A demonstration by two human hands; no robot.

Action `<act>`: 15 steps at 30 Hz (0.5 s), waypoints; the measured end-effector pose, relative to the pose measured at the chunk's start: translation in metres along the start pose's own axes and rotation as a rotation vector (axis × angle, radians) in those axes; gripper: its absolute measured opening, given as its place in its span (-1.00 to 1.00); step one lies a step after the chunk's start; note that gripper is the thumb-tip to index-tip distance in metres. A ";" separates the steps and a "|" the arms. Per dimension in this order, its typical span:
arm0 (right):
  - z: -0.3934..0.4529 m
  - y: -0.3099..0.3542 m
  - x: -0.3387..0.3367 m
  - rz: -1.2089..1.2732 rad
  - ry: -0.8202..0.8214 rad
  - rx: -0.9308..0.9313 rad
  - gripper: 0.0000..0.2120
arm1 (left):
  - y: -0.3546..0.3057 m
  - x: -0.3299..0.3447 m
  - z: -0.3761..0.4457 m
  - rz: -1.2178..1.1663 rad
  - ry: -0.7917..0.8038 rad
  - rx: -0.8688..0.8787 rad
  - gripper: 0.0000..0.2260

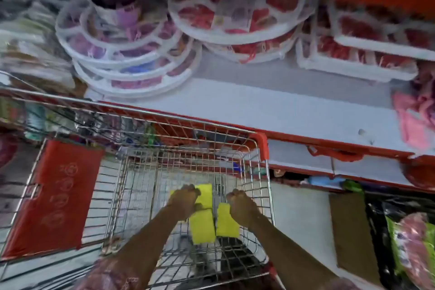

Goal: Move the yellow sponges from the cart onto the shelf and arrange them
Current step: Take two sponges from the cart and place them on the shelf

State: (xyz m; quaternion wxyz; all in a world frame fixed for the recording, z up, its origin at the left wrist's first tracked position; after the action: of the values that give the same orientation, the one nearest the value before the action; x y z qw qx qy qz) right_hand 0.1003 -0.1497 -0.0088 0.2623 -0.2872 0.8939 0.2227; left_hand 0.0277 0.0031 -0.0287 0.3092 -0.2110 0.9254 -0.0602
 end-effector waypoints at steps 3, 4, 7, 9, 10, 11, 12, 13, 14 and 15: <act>0.021 -0.012 0.020 0.070 0.029 0.086 -0.60 | 0.006 0.036 0.019 -0.061 0.193 -0.061 -0.48; 0.025 -0.013 0.026 0.066 0.063 0.089 -0.61 | 0.005 0.044 0.024 -0.062 0.190 -0.073 -0.47; 0.039 -0.014 0.039 0.027 0.096 0.074 -0.58 | -0.003 0.062 0.035 -0.007 0.161 -0.097 -0.48; 0.044 -0.018 0.047 0.005 0.133 0.111 -0.51 | -0.008 0.065 0.036 0.041 0.132 -0.132 -0.48; 0.046 -0.019 0.051 0.000 0.141 0.107 -0.48 | -0.008 0.069 0.039 0.050 0.115 -0.147 -0.49; 0.046 -0.019 0.051 -0.001 0.142 0.100 -0.46 | -0.009 0.070 0.039 0.051 0.092 -0.161 -0.49; 0.045 -0.018 0.050 -0.007 0.142 0.098 -0.44 | -0.008 0.070 0.038 0.048 0.077 -0.173 -0.51; 0.045 -0.018 0.050 -0.011 0.128 0.095 -0.45 | -0.007 0.071 0.039 0.038 0.067 -0.181 -0.53; 0.045 -0.018 0.049 -0.013 0.113 0.093 -0.48 | -0.006 0.072 0.039 0.018 0.061 -0.183 -0.55; 0.045 -0.018 0.048 -0.008 0.104 0.094 -0.53 | -0.006 0.072 0.037 -0.016 0.064 -0.180 -0.57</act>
State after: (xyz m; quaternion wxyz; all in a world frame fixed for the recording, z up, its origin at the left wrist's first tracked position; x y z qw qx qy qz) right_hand 0.0930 -0.1572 -0.0765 0.2297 -0.2895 0.9146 0.1644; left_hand 0.0005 -0.0323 -0.0961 0.2588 -0.2433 0.9347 0.0139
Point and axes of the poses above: each hand's wrist, its own z-axis towards the middle knuckle, its own x-axis out of the palm, y = z × x, the point moved 4 cm from there along z, towards the middle knuckle, and after that the axes turned 8 degrees about y, right-handed, at the moved point
